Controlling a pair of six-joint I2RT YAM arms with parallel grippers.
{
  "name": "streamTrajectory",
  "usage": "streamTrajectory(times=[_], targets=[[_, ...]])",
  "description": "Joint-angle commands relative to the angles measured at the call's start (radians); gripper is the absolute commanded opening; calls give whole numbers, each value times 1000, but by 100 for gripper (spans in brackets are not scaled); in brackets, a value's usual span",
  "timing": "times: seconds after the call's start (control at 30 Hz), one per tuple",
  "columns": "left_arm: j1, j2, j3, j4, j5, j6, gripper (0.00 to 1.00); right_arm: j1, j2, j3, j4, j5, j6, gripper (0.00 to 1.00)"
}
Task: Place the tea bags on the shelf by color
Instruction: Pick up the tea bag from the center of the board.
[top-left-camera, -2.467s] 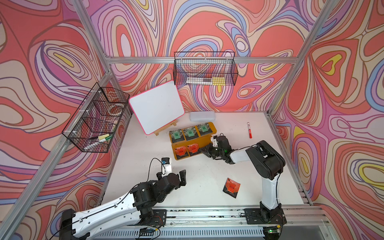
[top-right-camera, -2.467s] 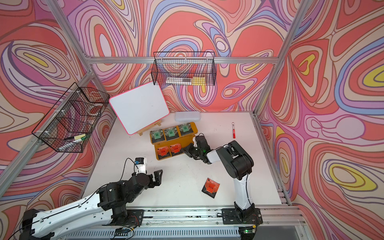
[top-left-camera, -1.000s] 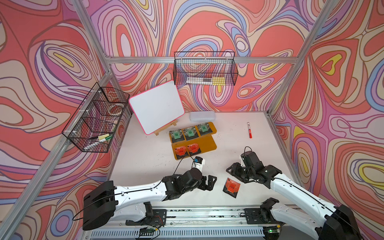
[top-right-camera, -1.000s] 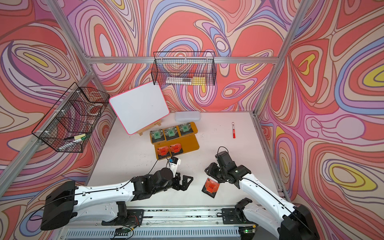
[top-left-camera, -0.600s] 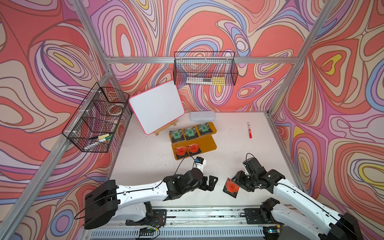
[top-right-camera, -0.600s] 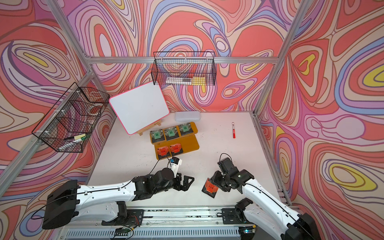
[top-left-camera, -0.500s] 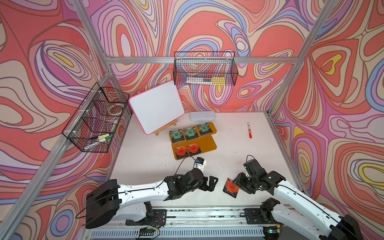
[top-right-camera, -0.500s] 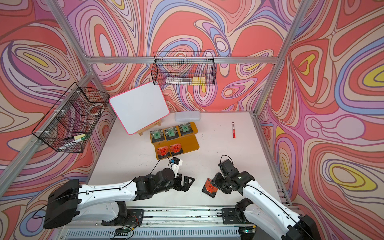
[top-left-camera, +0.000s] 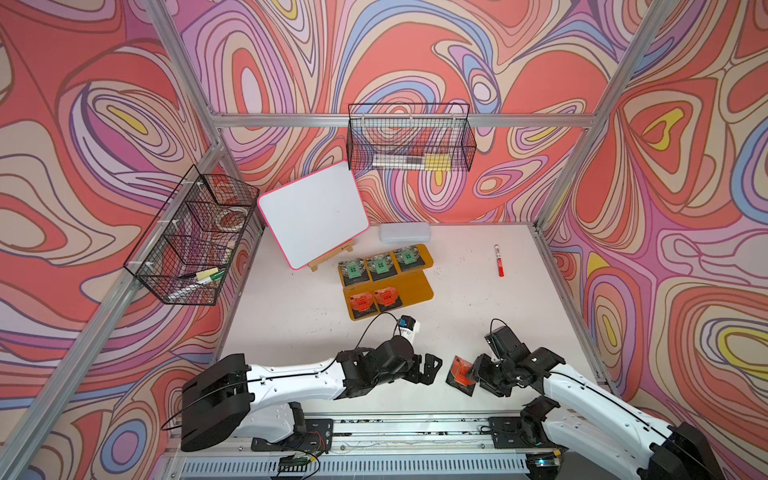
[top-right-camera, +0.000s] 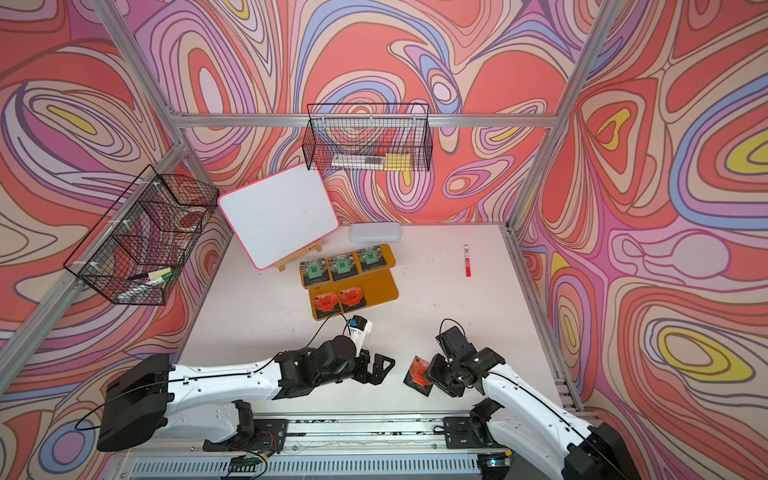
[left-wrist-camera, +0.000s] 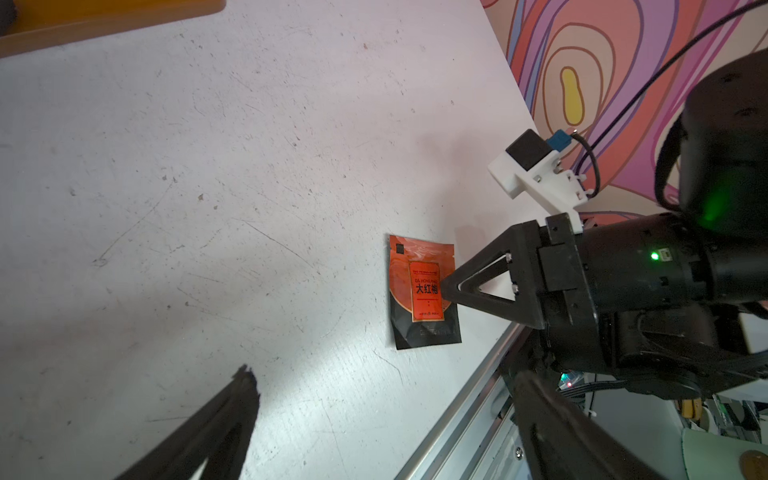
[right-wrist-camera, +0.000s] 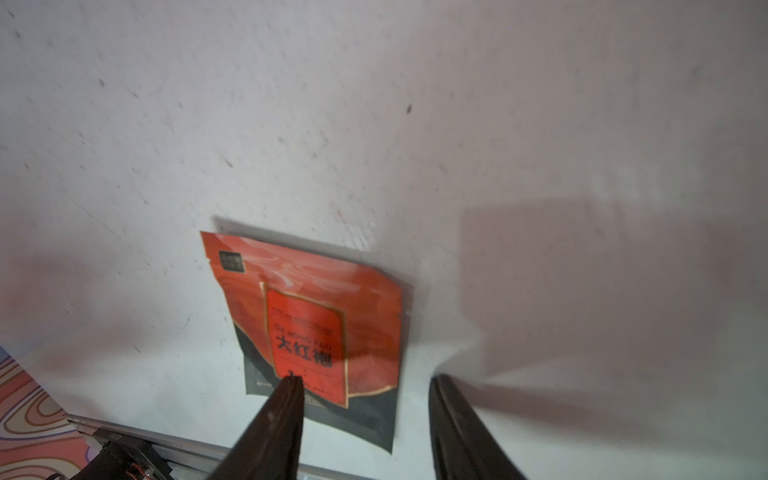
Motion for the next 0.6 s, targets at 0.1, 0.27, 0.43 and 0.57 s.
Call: streamTrajectory(times=[0.1,0.27,0.43,0.57], targets=[[-6,25,31,11,19,0,99,-2,22,-42,111,-40,17,50],[-6,35,36,6,20,-1,99,-2,60,-51,221,-83,18,49],[-6,44,41,-2,20,-4,98,-3,128,-53,374,-125,28,48],[-6,51,42,-7,19,-5,97,-2,199,-49,480,-161,33,47]])
